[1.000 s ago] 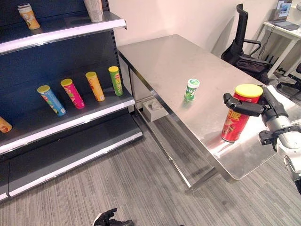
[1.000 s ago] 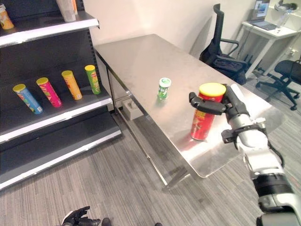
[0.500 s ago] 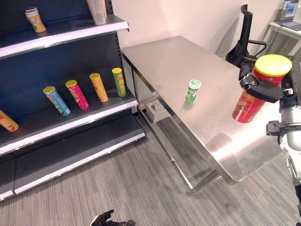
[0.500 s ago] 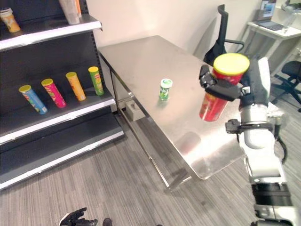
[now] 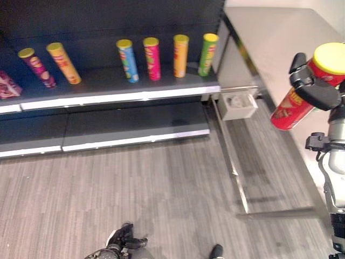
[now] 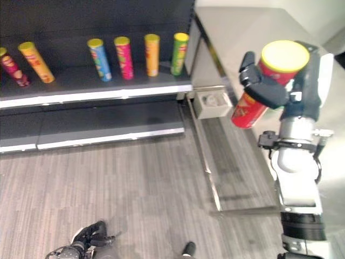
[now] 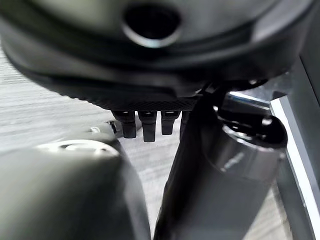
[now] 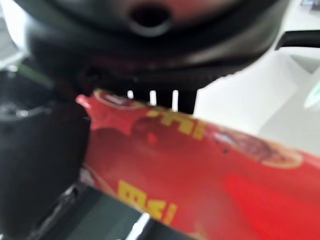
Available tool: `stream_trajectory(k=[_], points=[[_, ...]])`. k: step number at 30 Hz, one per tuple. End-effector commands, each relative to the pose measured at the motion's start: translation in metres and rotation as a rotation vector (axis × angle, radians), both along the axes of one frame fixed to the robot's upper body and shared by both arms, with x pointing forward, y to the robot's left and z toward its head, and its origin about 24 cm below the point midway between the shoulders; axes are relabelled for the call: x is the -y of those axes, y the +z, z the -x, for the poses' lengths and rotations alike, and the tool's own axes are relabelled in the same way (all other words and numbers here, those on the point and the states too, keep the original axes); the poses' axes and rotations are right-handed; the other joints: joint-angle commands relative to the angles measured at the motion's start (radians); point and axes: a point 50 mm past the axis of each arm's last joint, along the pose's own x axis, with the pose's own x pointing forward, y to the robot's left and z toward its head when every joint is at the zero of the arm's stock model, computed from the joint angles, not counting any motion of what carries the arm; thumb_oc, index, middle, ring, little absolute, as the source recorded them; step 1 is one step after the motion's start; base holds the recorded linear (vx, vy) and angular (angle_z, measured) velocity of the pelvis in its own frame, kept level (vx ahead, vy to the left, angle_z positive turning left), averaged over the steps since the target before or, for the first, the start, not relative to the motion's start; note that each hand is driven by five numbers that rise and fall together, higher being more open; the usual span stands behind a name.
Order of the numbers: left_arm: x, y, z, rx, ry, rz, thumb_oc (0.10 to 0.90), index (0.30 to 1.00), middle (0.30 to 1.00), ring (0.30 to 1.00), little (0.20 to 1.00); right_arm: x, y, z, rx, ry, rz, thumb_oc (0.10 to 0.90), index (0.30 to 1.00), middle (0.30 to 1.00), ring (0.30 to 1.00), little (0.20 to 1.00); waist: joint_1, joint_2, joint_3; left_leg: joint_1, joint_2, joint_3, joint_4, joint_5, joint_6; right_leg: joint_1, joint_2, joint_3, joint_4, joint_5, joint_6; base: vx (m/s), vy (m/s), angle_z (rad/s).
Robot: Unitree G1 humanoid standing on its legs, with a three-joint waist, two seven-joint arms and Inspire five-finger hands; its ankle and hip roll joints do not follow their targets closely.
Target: Put the goods on the table back onto the shelves and tidy them up.
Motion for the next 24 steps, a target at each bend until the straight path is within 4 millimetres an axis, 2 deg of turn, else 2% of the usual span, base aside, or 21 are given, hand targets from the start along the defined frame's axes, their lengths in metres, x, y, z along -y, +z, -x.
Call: stream_trajectory(k=[1,2,4,5,6,8,9,10,11,12,13,16,18,19,21,23,24], points=[[-0.022,0.005,0.009,-0.015,-0.073,-0.119,0.800,0.900,0.900,0.900,0.900,-0.013,0.064,0.019,0.260,0.031,0.175,0.400,0.300,0.300,0.300,0.300,0.031,0.021,-0.109,-0.009,0.012,-0.017,0.074,-0.120,0.041,-0.042,-0.040,0.069,0.042,-0.058,0.088,0.10,0.635,0.77],[-0.029,0.008,0.007,-0.003,-0.056,-0.137,0.800,0.900,0.900,0.900,0.900,-0.018,0.061,0.014,0.253,0.065,0.153,0.400,0.300,0.300,0.300,0.300,0.041,0.011,-0.104,-0.009,-0.036,0.008,0.079,-0.148,0.077,-0.077,-0.112,0.047,0.096,0.010,0.092,0.09,0.486,0.44],[-0.034,0.011,0.005,0.006,-0.043,-0.151,0.800,0.900,0.900,0.900,0.900,-0.022,0.061,0.009,0.246,0.078,0.146,0.400,0.300,0.300,0.300,0.300,0.049,0.006,-0.101,0.011,-0.052,0.026,0.058,-0.166,0.087,-0.089,-0.132,0.042,0.138,0.014,0.099,0.05,0.436,0.04],[-0.041,0.016,-0.001,0.025,-0.035,-0.170,0.800,0.900,0.900,0.900,0.900,-0.022,0.057,0.008,0.234,0.079,0.136,0.400,0.300,0.300,0.300,0.300,0.043,0.002,-0.085,0.000,-0.088,0.035,0.048,-0.151,0.115,-0.120,-0.110,0.061,0.192,-0.009,0.070,0.03,0.437,0.03],[-0.042,0.019,-0.007,0.052,-0.026,-0.168,0.800,0.900,0.900,0.900,0.900,-0.018,0.057,0.013,0.238,0.060,0.144,0.400,0.300,0.300,0.300,0.300,0.023,0.001,-0.078,0.010,-0.121,0.017,0.020,-0.143,0.130,-0.161,-0.025,0.153,0.223,-0.073,0.048,0.08,0.488,0.12],[-0.041,0.020,-0.010,0.060,-0.018,-0.158,0.800,0.900,0.900,0.900,0.900,-0.015,0.056,0.016,0.248,0.051,0.136,0.400,0.300,0.300,0.300,0.300,0.017,0.003,-0.080,0.023,-0.144,0.004,0.011,-0.147,0.139,-0.171,0.045,0.182,0.204,-0.133,0.026,0.17,0.239,0.64],[-0.040,0.020,-0.011,0.065,-0.018,-0.156,0.800,0.900,0.900,0.900,0.900,-0.015,0.056,0.017,0.252,0.048,0.135,0.400,0.300,0.300,0.300,0.300,0.009,0.000,-0.075,0.029,-0.158,-0.007,0.009,-0.152,0.144,-0.180,0.084,0.200,0.188,-0.151,0.015,0.09,0.095,0.56],[-0.040,0.020,-0.012,0.066,-0.018,-0.156,0.800,0.900,0.900,0.900,0.900,-0.015,0.056,0.018,0.253,0.047,0.135,0.400,0.300,0.300,0.300,0.300,0.009,0.001,-0.076,0.026,-0.157,-0.008,0.008,-0.147,0.145,-0.182,0.085,0.198,0.184,-0.146,0.012,0.14,0.120,0.30],[-0.035,0.021,-0.016,0.081,-0.027,-0.143,0.800,0.900,0.900,0.900,0.900,-0.014,0.053,0.019,0.255,0.048,0.126,0.400,0.300,0.300,0.300,0.300,-0.005,-0.007,-0.058,0.044,-0.193,-0.027,0.008,-0.162,0.157,-0.217,0.174,0.252,0.157,-0.165,-0.004,0.09,0.079,0.18],[-0.035,0.021,-0.016,0.081,-0.027,-0.143,0.800,0.900,0.900,0.900,0.900,-0.014,0.053,0.019,0.255,0.048,0.126,0.400,0.300,0.300,0.300,0.300,-0.005,-0.007,-0.058,0.044,-0.193,-0.027,0.008,-0.162,0.157,-0.217,0.174,0.252,0.157,-0.165,-0.004,0.17,0.132,0.26],[-0.030,0.019,-0.017,0.081,-0.027,-0.127,0.800,0.900,0.900,0.900,0.900,-0.013,0.050,0.022,0.254,0.044,0.116,0.400,0.300,0.300,0.300,0.300,-0.013,-0.014,-0.044,0.056,-0.227,-0.048,0.006,-0.167,0.169,-0.245,0.235,0.292,0.119,-0.146,-0.010,0.09,0.071,0.59],[-0.022,0.017,-0.015,0.078,-0.041,-0.101,0.800,0.900,0.900,0.900,0.900,-0.015,0.043,0.021,0.233,0.049,0.115,0.400,0.300,0.300,0.300,0.300,-0.025,-0.016,-0.038,0.074,-0.263,-0.074,-0.001,-0.183,0.180,-0.276,0.288,0.320,0.072,-0.115,-0.013,0.14,0.054,0.60],[-0.019,0.016,-0.014,0.083,-0.043,-0.090,0.800,0.900,0.900,0.900,0.900,-0.016,0.040,0.021,0.220,0.057,0.119,0.400,0.300,0.300,0.300,0.300,-0.029,-0.014,-0.032,0.078,-0.274,-0.086,0.001,-0.188,0.185,-0.285,0.296,0.334,0.070,-0.109,-0.012,0.10,0.010,0.20],[-0.016,0.014,-0.011,0.078,-0.046,-0.079,0.800,0.900,0.900,0.900,0.900,-0.020,0.039,0.018,0.209,0.082,0.115,0.400,0.300,0.300,0.300,0.300,-0.025,-0.013,-0.037,0.084,-0.291,-0.100,0.007,-0.195,0.193,-0.260,0.298,0.351,0.045,-0.102,-0.020,0.11,-0.020,0.13],[-0.013,0.012,-0.004,0.070,-0.037,-0.063,0.800,0.900,0.900,0.900,0.900,-0.024,0.036,0.015,0.189,0.113,0.115,0.400,0.300,0.300,0.300,0.300,-0.021,-0.006,-0.044,0.092,-0.292,-0.100,0.020,-0.210,0.193,-0.233,0.302,0.353,0.027,-0.101,-0.025,0.14,-0.044,0.16],[-0.012,0.014,-0.007,0.092,-0.016,-0.046,0.800,0.900,0.900,0.900,0.900,-0.029,0.033,0.012,0.172,0.146,0.114,0.400,0.300,0.300,0.300,0.300,-0.015,-0.006,-0.038,0.078,-0.286,-0.101,0.080,-0.241,0.189,-0.226,0.300,0.347,0.026,-0.103,-0.028,0.09,-0.102,0.21],[-0.011,0.018,-0.011,0.124,-0.017,-0.032,0.800,0.900,0.900,0.900,0.900,-0.033,0.034,0.010,0.173,0.181,0.111,0.400,0.300,0.300,0.300,0.300,-0.010,-0.010,-0.017,0.034,-0.278,-0.103,0.193,-0.278,0.173,-0.222,0.288,0.330,0.034,-0.111,-0.034,0.03,-0.148,0.31]])
